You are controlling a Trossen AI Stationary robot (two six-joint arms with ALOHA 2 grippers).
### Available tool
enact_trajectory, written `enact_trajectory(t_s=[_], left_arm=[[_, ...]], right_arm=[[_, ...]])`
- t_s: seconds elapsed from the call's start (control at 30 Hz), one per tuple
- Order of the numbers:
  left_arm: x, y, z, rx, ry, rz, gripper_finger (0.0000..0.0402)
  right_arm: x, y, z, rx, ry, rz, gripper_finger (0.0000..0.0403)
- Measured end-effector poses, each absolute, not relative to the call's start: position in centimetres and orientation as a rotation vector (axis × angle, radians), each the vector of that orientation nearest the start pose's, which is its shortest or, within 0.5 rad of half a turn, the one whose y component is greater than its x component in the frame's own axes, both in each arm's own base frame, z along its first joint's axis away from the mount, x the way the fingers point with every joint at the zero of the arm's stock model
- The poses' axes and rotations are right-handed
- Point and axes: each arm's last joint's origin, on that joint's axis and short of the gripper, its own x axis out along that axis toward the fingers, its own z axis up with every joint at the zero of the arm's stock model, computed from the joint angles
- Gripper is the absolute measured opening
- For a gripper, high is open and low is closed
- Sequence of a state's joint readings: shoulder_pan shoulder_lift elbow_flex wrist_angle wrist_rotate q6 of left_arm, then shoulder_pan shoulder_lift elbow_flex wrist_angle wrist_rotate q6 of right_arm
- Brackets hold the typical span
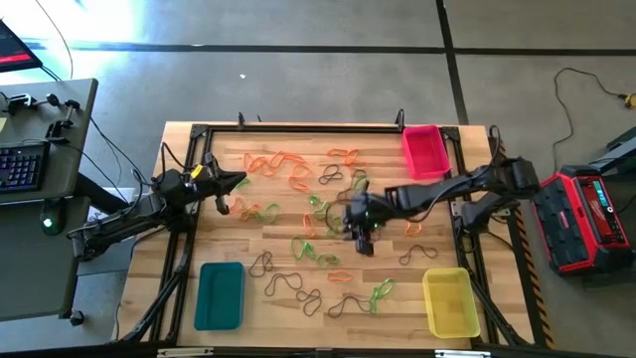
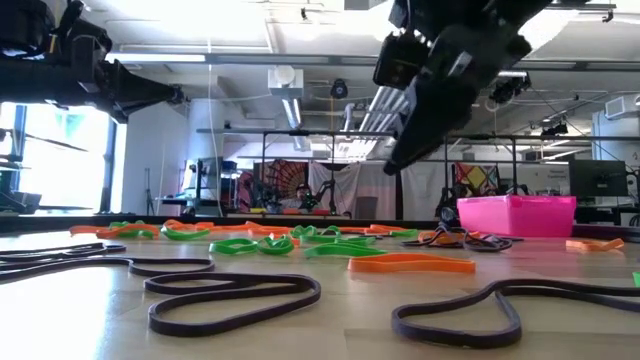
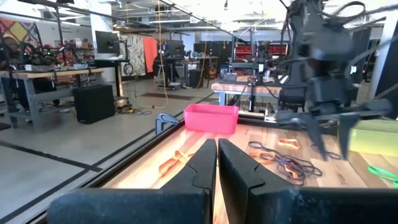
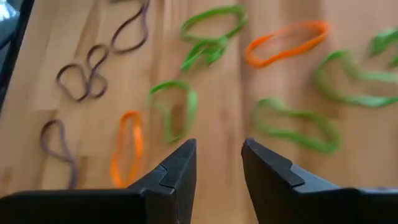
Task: Sort rubber bands into baskets
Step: Put the orange rubber band into the red bin
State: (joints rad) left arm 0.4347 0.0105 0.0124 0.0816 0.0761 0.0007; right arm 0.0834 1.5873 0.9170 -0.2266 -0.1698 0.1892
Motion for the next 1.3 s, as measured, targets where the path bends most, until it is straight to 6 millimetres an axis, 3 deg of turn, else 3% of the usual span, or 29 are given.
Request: enact_trajectory(t_s=[0.27, 0.57, 0.77, 0.97, 1.3], left_arm=[[8.9, 3.9, 17.4, 0.007, -0.08, 0.358, 0.001], [8.9, 3.9, 17.4, 0.013, -0.075, 0.359, 0.001], [8.9, 3.9, 17.4, 0.024, -0.072, 0.36, 0.001], [8.9, 3.9, 17.4, 0.056, -0.064, 0.364, 0.001], [8.9, 3.9, 17.4, 0.056, -0.063, 0.365, 0.001]], right_arm=[[32.6, 8.4, 18.0, 0.258, 1.084, 0.065, 0.0151], [35.8, 11.8, 16.5, 0.234, 1.252, 0.009, 0.0161], [36.6, 12.8, 16.2, 0.179, 1.258, 0.022, 0.0158], [36.5, 12.7, 16.2, 0.136, 1.263, -0.001, 0.0127], [36.8, 13.0, 14.0, 0.126, 1.329, 0.074, 0.0116]])
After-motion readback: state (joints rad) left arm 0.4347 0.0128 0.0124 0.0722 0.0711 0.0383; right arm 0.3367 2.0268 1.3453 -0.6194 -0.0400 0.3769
